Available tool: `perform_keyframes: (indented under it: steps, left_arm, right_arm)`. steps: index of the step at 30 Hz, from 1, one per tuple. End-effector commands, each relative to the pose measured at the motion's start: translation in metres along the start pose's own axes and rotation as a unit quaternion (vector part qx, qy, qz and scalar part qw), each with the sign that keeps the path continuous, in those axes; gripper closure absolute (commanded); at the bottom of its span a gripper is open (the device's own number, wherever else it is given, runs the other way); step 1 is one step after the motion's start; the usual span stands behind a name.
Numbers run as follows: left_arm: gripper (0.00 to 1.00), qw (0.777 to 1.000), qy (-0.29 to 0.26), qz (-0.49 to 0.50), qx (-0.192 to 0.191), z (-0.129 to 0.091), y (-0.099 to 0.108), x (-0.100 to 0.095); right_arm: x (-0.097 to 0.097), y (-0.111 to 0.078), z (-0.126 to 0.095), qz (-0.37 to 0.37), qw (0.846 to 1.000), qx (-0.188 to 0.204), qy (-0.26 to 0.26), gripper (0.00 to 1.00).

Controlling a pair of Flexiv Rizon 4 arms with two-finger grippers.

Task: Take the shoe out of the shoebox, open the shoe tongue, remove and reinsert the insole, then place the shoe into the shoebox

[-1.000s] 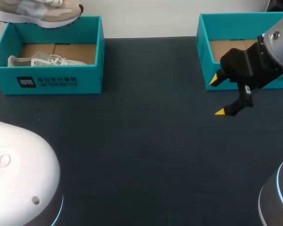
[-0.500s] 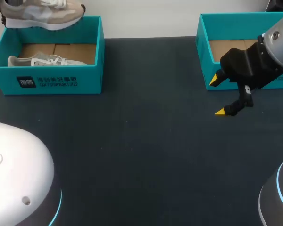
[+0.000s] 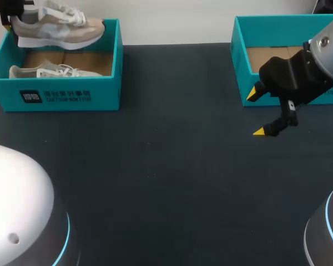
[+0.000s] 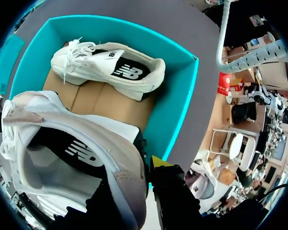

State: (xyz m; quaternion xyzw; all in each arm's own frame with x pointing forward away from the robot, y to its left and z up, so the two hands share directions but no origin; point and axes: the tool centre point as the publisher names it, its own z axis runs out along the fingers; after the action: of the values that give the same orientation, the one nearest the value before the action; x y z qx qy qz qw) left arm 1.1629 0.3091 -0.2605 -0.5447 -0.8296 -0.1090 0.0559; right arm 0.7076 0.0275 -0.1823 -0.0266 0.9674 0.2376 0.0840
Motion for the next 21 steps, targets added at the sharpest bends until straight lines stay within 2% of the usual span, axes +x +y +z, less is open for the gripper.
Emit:
perform_keyframes:
  steps: [1,15,21]
  left_arm:
    - [1.00,1.000,0.004,0.000,0.008,0.015,0.009,-0.009]
    - [1.00,1.000,0.013,0.005,0.007,0.054,0.008,-0.020]
    - [1.00,1.000,0.006,0.019,0.024,0.065,0.005,-0.022]
  right_arm:
    - [-0.001,0.000,0.002,0.000,1.000,0.001,0.000,0.00]
    - [-0.001,0.000,0.002,0.000,1.000,0.001,0.000,0.00]
    - [-0.001,0.000,0.002,0.000,1.000,0.001,0.000,0.00]
